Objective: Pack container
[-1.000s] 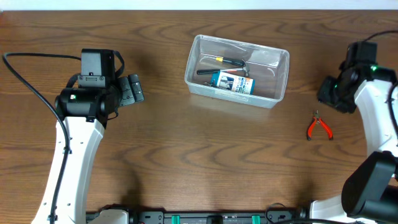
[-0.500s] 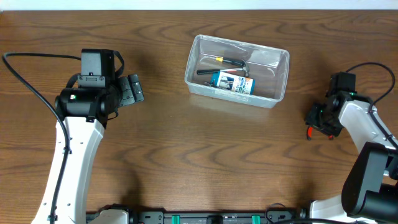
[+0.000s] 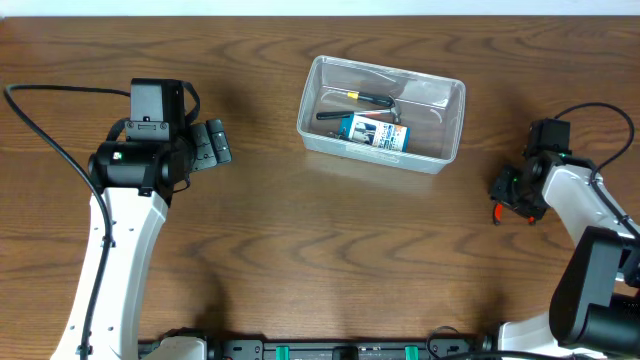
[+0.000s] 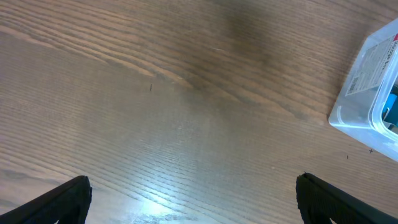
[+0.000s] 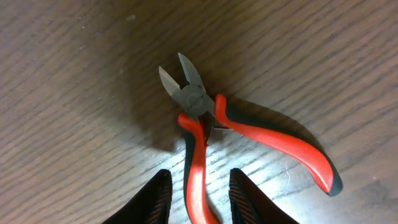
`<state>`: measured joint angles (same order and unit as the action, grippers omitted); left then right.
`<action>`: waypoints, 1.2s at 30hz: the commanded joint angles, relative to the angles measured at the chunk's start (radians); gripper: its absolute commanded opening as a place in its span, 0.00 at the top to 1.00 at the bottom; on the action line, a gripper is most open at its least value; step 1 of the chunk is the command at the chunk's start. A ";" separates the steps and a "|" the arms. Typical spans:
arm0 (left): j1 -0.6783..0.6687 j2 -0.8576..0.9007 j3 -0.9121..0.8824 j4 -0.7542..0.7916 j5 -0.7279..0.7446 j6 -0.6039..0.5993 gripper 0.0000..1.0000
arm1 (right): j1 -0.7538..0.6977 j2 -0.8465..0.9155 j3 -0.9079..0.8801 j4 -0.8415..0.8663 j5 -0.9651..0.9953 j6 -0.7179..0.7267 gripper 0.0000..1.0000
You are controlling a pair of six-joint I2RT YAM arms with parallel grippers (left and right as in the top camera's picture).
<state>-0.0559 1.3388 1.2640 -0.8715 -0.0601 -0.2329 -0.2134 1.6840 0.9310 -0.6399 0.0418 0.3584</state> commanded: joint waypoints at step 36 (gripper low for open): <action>0.005 0.000 0.012 -0.003 -0.016 -0.005 0.02 | 0.034 0.083 0.686 -0.212 -0.021 -0.217 0.99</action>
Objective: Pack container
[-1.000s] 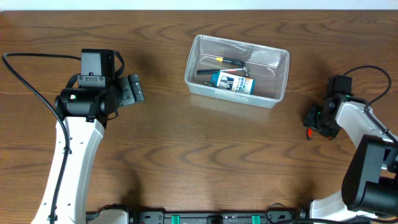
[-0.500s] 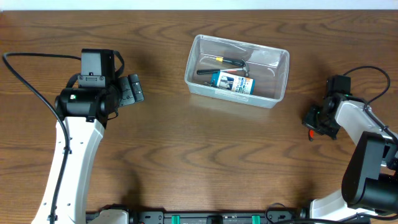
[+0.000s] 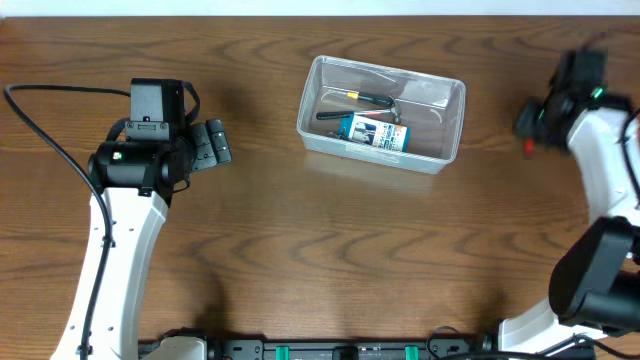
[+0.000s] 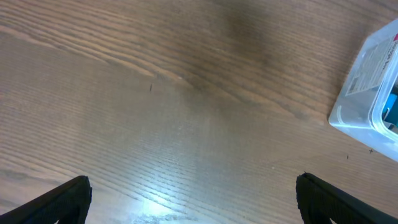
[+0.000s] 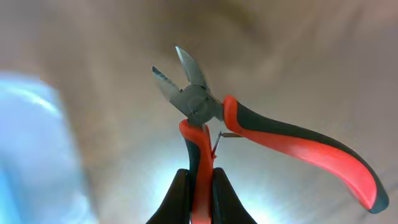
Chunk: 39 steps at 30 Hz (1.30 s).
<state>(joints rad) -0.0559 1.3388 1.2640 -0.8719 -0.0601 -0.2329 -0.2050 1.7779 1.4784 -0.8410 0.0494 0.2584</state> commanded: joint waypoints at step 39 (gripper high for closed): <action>0.005 0.000 0.012 -0.003 -0.016 -0.005 0.02 | 0.571 0.409 0.402 -0.065 -0.035 -0.550 0.99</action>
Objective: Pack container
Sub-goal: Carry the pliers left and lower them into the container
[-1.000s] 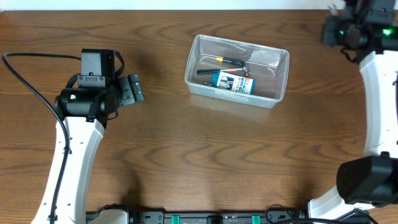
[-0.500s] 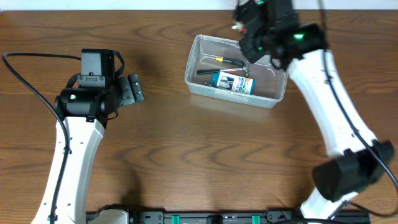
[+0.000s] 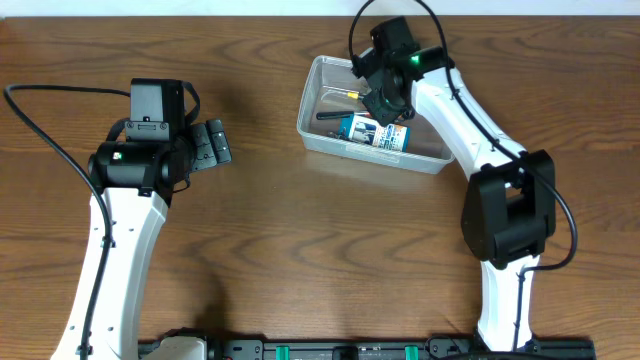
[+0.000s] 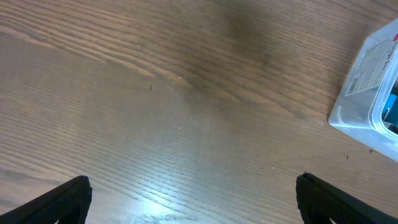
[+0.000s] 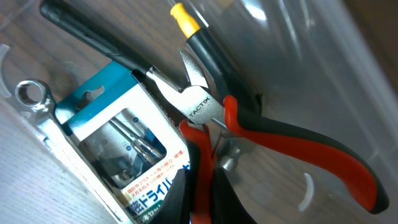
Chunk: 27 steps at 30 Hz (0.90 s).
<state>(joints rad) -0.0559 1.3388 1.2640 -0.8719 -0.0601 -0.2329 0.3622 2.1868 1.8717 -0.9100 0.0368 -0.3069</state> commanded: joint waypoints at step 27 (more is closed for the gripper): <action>0.005 0.000 0.012 -0.003 -0.016 -0.005 0.02 | 0.005 -0.174 0.027 -0.128 -0.071 0.209 0.37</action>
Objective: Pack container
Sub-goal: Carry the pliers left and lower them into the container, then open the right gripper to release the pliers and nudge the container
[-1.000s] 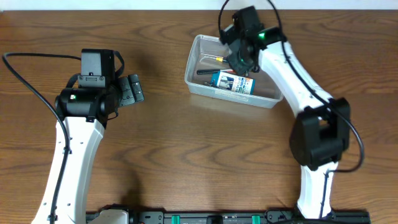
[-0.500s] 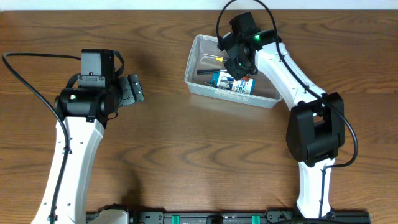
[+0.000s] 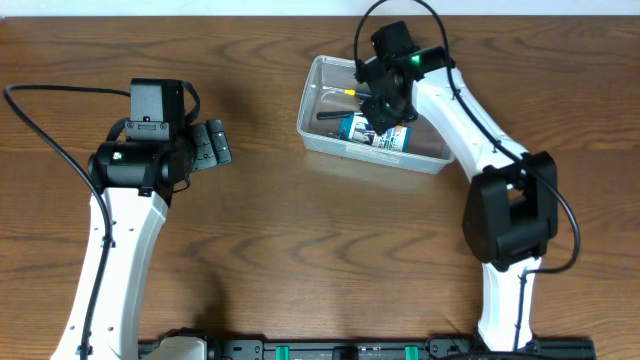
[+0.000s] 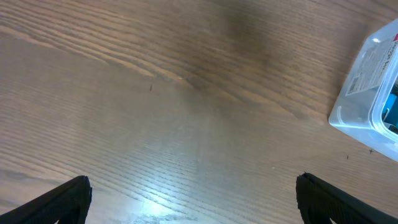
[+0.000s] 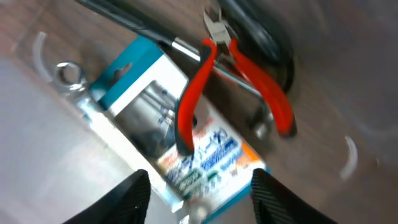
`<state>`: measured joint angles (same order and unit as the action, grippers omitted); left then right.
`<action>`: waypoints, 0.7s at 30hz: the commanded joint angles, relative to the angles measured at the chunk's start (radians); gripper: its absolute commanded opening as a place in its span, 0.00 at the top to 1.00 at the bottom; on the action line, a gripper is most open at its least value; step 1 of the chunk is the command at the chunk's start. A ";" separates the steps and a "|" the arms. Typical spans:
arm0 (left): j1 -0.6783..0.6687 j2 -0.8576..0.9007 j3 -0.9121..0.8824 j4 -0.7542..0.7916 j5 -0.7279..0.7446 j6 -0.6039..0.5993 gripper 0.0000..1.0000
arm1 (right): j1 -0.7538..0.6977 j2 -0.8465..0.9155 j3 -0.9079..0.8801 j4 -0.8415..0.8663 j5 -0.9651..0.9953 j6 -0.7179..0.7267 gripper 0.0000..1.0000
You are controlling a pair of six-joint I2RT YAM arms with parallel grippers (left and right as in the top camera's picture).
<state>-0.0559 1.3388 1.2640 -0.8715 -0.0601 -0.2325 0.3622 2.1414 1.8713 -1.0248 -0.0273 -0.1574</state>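
Observation:
The clear plastic container (image 3: 452,120) stands at the far middle of the table. Inside it the red-handled pliers (image 5: 189,99) lie loose on a blue carded package (image 5: 208,152), beside a black tool with a yellow collar (image 3: 351,93). Just above the pliers hovers my right gripper (image 5: 202,208), open and holding nothing; overhead it (image 3: 386,95) covers the pliers. My left gripper (image 4: 196,202) is open over bare wood at the left, with only the container's corner (image 4: 367,93) at the edge of its view.
A small ring-ended metal tool (image 5: 65,71) lies by the package inside the container. The left arm (image 3: 140,165) stands over the table's left side, and the right arm (image 3: 470,110) reaches in from the right, across the container's right end.
My right gripper was shut on the pliers low inside the container. Now it is open and higher up, and the pliers lie on the blue package. The left arm has not moved.
The right gripper stood open around one handle of the pliers on the table at the right. Then it was shut on the handle and held them off the table at the far right. Later it held them inside the container; now they lie there, let go.

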 commanded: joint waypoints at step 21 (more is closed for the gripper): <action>0.005 0.000 0.012 -0.003 -0.015 -0.005 0.02 | -0.047 -0.338 -0.056 -0.314 0.000 0.327 0.99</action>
<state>-0.0559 1.3388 1.2640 -0.8715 -0.0601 -0.2329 0.3092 1.7935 1.8519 -1.3346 -0.0265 0.0925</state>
